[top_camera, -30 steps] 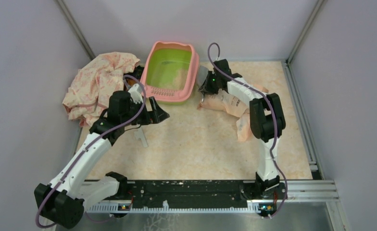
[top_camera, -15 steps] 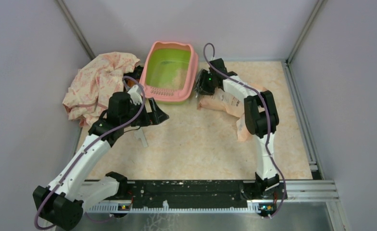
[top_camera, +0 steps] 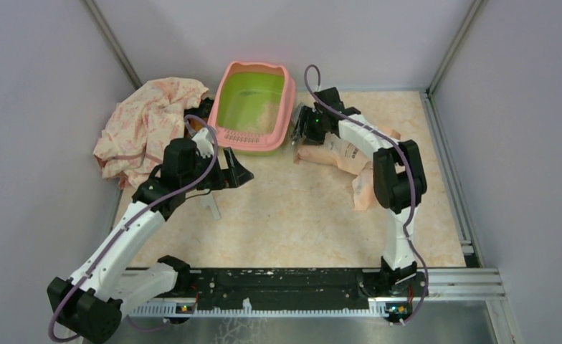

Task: Fill the litter box with clean litter
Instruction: Place the spatula at the center of the board.

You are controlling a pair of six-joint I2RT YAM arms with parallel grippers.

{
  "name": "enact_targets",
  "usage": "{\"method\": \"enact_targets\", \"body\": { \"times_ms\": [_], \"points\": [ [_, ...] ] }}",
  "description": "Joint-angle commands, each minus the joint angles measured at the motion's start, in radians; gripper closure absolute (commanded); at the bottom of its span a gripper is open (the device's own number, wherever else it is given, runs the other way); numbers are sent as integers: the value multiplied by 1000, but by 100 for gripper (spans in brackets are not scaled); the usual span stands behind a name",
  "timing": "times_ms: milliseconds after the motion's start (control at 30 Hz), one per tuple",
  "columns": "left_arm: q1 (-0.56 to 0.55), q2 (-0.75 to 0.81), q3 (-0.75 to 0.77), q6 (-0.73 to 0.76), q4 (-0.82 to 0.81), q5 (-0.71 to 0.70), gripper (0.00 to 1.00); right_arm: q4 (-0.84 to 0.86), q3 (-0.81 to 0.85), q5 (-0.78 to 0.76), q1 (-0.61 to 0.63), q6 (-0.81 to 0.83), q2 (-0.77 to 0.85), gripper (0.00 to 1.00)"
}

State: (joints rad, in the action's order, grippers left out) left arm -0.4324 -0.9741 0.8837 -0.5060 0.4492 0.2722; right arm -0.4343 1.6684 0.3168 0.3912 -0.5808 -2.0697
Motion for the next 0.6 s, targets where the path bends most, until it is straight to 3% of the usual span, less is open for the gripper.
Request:
{"method": "enact_targets", "body": {
  "times_ms": [0,167,333,567],
  "points": [
    [-11,26,12,-14,-4,-14,1,31,-98,14,12,51,191,45],
    [-29,28,14,-20,-5,-20,1,6,-174,-76,-11,106,389,44],
    [-66,25,17,-27,-11,-38,1,-1,-273,-111,-160,103,588,45],
    [-172,-21,34,-39,-27,-96,1,-30,-485,-271,-379,47,756,44]
  ]
}}
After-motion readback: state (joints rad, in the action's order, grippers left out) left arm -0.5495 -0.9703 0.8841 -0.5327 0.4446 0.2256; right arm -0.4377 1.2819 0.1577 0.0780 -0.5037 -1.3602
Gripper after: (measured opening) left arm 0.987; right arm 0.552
